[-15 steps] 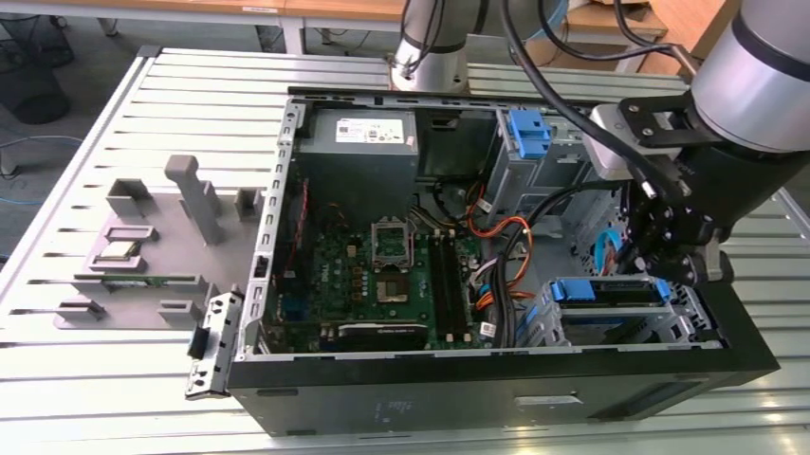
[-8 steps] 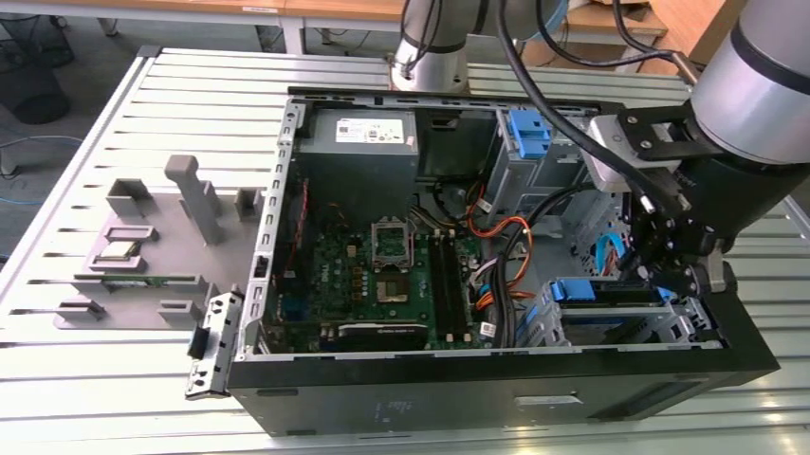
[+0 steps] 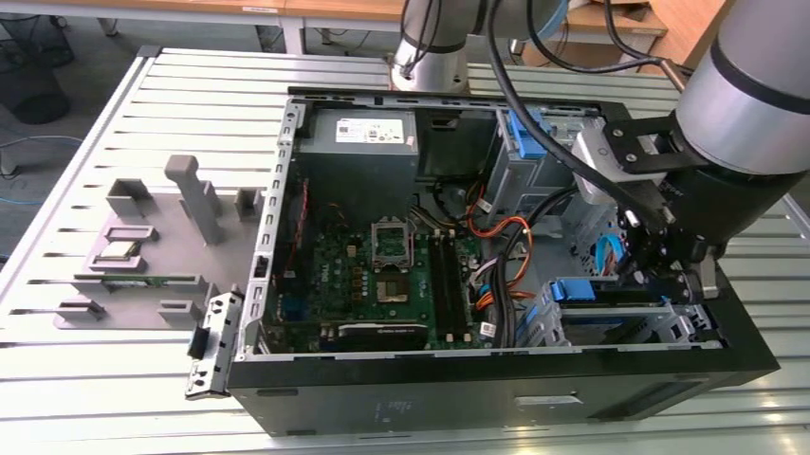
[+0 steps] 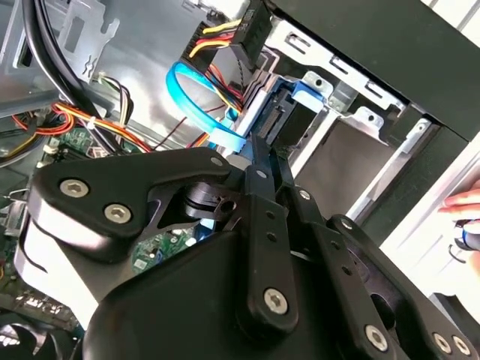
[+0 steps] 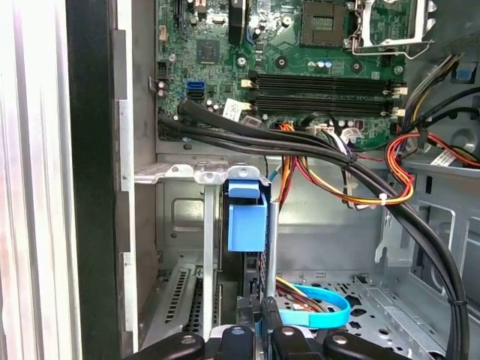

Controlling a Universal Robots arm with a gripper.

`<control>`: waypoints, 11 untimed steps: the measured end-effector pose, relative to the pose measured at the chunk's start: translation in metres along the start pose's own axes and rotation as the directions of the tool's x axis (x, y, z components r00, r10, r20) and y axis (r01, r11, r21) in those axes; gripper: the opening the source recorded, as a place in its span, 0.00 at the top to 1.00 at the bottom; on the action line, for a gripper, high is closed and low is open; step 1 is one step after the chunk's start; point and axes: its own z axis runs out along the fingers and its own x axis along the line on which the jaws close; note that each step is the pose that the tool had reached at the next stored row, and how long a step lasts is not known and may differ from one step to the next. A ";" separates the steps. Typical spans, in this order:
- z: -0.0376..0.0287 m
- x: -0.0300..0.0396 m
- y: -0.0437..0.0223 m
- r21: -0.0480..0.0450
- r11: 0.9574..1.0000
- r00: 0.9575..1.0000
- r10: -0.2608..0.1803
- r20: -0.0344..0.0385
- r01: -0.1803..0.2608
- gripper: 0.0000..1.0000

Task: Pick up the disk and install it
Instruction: 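Insert the first disk wire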

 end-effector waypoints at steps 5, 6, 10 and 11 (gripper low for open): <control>0.0006 0.0000 0.0027 0.011 1.000 1.000 -0.011 0.002 0.011 0.84; 0.0007 0.0001 0.0033 0.014 1.000 1.000 -0.013 0.002 0.013 0.84; 0.0010 0.0000 0.0062 0.028 0.999 1.000 -0.019 0.002 0.019 0.84; 0.0010 0.0000 0.0072 0.031 0.999 1.000 -0.021 0.002 0.021 0.84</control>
